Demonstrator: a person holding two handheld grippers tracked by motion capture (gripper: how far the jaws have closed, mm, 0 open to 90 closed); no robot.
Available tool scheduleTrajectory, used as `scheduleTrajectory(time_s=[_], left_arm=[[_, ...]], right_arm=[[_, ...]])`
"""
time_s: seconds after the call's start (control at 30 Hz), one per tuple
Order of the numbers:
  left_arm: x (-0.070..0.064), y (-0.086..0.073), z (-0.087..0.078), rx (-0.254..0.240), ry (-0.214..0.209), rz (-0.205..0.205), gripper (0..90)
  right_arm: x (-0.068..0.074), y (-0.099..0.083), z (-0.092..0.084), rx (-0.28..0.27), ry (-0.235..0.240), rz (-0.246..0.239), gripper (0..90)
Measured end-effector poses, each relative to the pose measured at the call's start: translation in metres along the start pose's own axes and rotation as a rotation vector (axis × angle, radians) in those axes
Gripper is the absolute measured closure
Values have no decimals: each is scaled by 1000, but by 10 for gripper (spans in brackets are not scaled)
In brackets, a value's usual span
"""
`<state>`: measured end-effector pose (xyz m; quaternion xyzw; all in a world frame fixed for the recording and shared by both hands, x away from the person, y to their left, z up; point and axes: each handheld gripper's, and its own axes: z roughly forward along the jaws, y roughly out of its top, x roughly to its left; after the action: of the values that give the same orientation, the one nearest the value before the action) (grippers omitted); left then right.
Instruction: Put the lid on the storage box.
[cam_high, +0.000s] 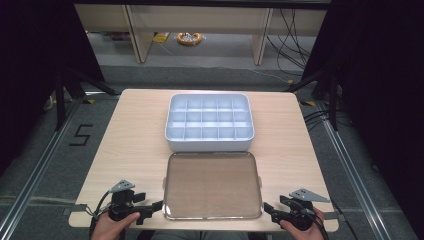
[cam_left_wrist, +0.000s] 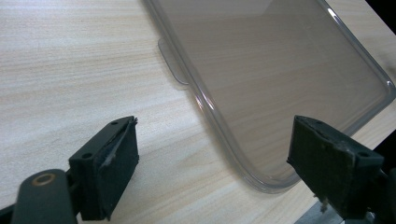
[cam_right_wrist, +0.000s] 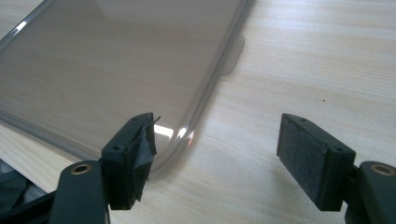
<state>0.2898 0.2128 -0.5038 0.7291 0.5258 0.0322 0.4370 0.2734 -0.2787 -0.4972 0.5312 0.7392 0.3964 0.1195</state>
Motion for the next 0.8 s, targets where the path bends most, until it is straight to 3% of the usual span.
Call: scheduleTrajectory(time_s=[0.03,0.17,0.2,0.27,0.3,0.37,0.5,0.53,0.57,0.63,0.67,0.8], left_arm=[[0,0,0,-1,-3,-2,154],[0,0,1,-6,-9,3,153],[0,-1,1,-2,-18,9,153],[-1,0,2,-5,-21,6,153],[0,0,2,-3,-23,12,153],[-1,-1,2,-1,-26,10,156],[-2,-1,2,8,-27,22,211],[-3,-1,3,5,-32,21,235],[-3,-1,3,5,-32,21,240],[-4,-1,3,10,-32,27,241],[-4,-1,4,12,-26,29,251],[-6,-1,4,8,-28,23,284]], right_arm=[[3,0,0,5,2,45,293],[0,0,0,0,-4,25,290],[2,0,-1,9,0,50,290],[2,0,-1,8,-1,51,290],[-1,0,0,-2,-4,14,289],[0,0,1,8,-10,34,287],[-2,0,1,-3,18,29,279],[1,0,1,-5,29,66,263],[-2,0,2,-24,33,43,255],[-2,0,2,-26,42,46,241],[2,0,2,-13,57,86,241],[0,1,4,-17,60,49,240]])
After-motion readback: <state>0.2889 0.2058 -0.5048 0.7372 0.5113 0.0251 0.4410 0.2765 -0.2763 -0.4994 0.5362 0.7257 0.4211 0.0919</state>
